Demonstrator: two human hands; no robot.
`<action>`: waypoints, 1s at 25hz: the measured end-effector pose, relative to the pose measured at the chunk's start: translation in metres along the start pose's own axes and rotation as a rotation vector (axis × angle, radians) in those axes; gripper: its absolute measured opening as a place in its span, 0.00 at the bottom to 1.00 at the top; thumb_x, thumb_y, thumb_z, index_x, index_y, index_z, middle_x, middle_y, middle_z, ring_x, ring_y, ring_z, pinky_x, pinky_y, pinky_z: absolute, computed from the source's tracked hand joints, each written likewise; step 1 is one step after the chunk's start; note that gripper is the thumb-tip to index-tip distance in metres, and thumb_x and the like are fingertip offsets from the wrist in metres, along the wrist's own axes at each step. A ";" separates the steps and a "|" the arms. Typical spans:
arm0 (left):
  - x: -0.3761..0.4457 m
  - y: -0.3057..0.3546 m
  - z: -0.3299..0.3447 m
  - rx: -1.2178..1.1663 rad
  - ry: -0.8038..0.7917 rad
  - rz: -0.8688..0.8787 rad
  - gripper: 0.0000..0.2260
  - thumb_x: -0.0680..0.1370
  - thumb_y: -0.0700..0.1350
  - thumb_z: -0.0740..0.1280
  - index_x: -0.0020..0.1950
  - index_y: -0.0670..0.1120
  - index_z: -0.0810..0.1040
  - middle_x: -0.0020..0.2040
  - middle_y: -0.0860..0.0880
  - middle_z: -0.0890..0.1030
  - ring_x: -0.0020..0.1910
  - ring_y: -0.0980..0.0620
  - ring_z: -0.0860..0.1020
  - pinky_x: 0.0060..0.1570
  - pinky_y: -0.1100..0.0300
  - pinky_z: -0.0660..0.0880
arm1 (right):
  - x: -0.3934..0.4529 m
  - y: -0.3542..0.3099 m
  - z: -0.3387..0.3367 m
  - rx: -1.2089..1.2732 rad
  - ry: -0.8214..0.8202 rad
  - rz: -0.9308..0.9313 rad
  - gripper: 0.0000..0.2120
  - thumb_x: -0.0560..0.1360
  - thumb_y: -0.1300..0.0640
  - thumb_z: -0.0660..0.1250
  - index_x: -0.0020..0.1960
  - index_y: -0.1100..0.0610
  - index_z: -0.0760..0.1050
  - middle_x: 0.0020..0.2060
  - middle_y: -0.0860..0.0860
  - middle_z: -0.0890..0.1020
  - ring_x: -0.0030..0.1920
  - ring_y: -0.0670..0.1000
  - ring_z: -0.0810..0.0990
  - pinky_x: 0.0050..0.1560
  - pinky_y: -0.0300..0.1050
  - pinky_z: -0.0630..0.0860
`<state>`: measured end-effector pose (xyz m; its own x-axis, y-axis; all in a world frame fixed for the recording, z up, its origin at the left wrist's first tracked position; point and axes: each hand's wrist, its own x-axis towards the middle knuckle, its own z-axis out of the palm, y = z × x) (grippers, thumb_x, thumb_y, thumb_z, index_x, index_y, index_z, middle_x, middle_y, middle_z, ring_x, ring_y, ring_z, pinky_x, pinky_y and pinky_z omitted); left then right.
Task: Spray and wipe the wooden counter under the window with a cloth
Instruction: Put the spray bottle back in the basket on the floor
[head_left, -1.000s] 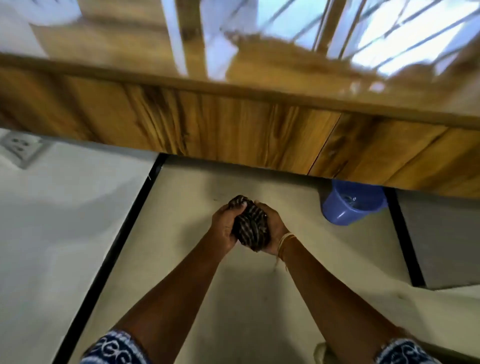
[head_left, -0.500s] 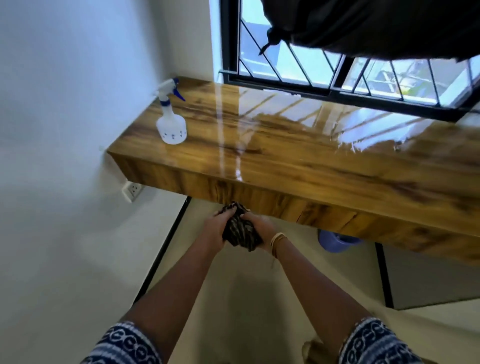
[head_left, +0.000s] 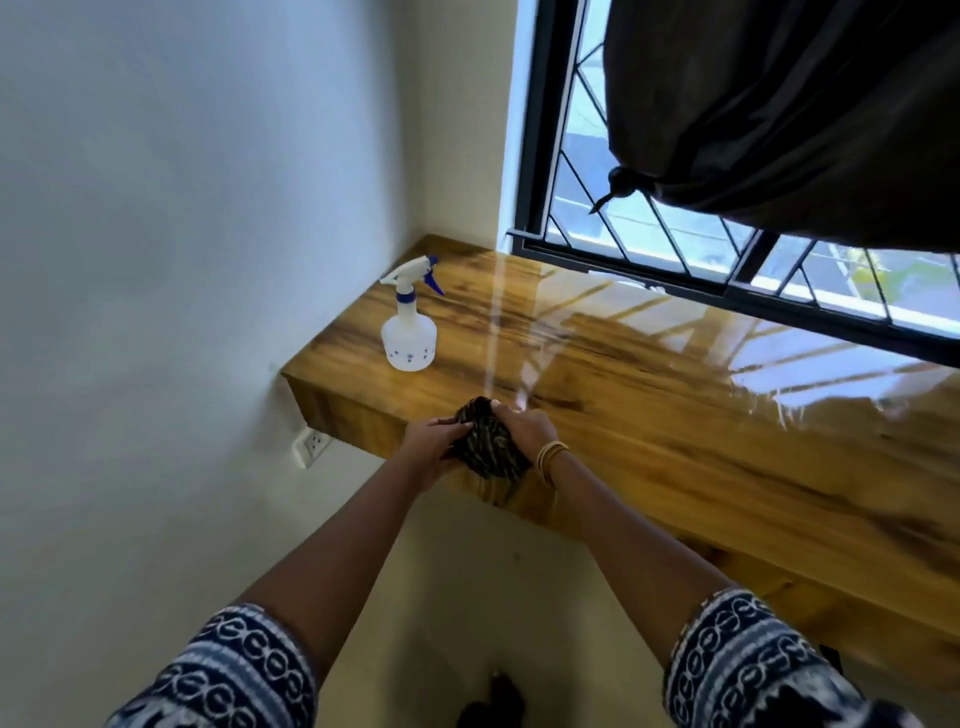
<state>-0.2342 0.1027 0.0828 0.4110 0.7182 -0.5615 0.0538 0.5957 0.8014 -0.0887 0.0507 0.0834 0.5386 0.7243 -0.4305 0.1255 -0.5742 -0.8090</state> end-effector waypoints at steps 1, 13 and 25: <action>0.016 0.008 0.000 -0.014 0.012 0.002 0.15 0.75 0.36 0.69 0.61 0.35 0.75 0.48 0.39 0.81 0.45 0.44 0.81 0.36 0.55 0.80 | 0.019 -0.009 0.000 -0.115 -0.011 -0.039 0.26 0.75 0.36 0.63 0.44 0.61 0.76 0.43 0.57 0.80 0.43 0.55 0.79 0.45 0.50 0.76; 0.122 0.084 -0.046 0.223 0.437 -0.077 0.14 0.73 0.41 0.72 0.56 0.37 0.76 0.43 0.40 0.79 0.39 0.44 0.78 0.36 0.54 0.78 | 0.147 -0.109 0.023 -0.792 -0.162 -0.290 0.24 0.70 0.34 0.67 0.39 0.55 0.74 0.34 0.49 0.74 0.33 0.49 0.72 0.31 0.41 0.66; 0.157 0.130 -0.093 0.485 0.201 0.121 0.27 0.72 0.33 0.72 0.69 0.42 0.70 0.61 0.39 0.77 0.58 0.36 0.77 0.47 0.50 0.78 | 0.158 -0.145 0.102 0.060 -0.163 -0.377 0.16 0.72 0.54 0.74 0.58 0.58 0.80 0.51 0.50 0.81 0.55 0.52 0.77 0.54 0.45 0.72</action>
<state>-0.2471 0.3260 0.0799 0.2606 0.8544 -0.4495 0.4508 0.3040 0.8393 -0.1070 0.2879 0.0917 0.3243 0.9334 -0.1535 0.2376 -0.2375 -0.9419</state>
